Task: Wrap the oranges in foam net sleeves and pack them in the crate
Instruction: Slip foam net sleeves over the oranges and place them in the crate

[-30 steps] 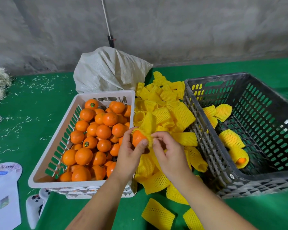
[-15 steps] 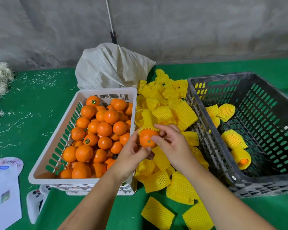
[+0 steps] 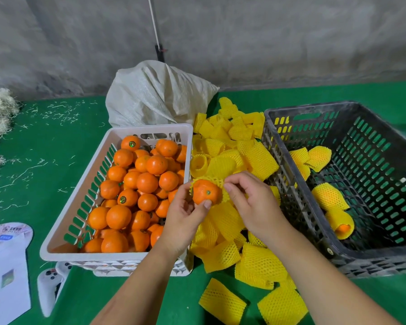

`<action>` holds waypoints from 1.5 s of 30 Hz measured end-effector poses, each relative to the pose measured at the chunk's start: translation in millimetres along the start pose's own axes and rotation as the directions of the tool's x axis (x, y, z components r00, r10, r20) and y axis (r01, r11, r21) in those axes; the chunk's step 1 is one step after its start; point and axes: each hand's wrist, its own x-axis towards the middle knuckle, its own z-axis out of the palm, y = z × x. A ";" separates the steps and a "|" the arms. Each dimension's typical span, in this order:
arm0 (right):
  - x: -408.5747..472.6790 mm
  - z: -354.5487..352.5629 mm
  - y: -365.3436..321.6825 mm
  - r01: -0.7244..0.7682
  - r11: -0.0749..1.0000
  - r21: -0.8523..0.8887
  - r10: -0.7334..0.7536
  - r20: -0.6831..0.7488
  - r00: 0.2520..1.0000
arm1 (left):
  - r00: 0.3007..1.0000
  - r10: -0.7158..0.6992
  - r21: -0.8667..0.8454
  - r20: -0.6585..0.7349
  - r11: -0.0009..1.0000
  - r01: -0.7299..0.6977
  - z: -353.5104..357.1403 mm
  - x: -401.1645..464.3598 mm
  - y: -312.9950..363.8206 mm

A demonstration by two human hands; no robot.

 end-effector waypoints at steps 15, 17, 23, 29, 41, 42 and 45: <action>-8.3 2.5 -6.9 0.036 0.996 -0.081 -0.044 -0.100 0.994 | 0.991 0.106 0.096 0.086 0.989 -0.114 5.5 -1.3 2.2; -13.1 6.3 -15.4 0.152 0.975 -0.161 -0.169 -0.098 0.981 | 0.990 0.139 0.184 0.016 0.973 -0.139 5.0 1.0 -1.3; -23.9 23.2 -13.3 0.183 0.958 -0.219 -0.179 0.034 0.983 | 0.993 0.108 0.076 0.052 0.991 -0.112 -4.0 2.2 -9.4; -15.5 12.7 -3.3 0.173 0.946 -0.274 -0.182 -0.010 0.983 | 0.996 0.084 0.123 0.036 0.988 -0.088 -0.2 1.9 -9.5; -12.6 14.9 5.9 0.115 0.977 -0.178 -0.119 -0.008 0.993 | 0.991 0.130 0.084 -0.007 0.988 -0.129 1.0 2.5 -4.6; -12.9 14.8 7.2 0.099 0.981 -0.169 -0.106 -0.037 0.994 | 0.993 0.118 0.068 -0.022 0.991 -0.117 0.5 2.4 -5.1; -15.5 15.5 8.3 0.114 0.970 -0.213 -0.144 -0.130 0.981 | 0.993 0.117 0.069 -0.034 0.991 -0.115 0.6 2.2 -6.0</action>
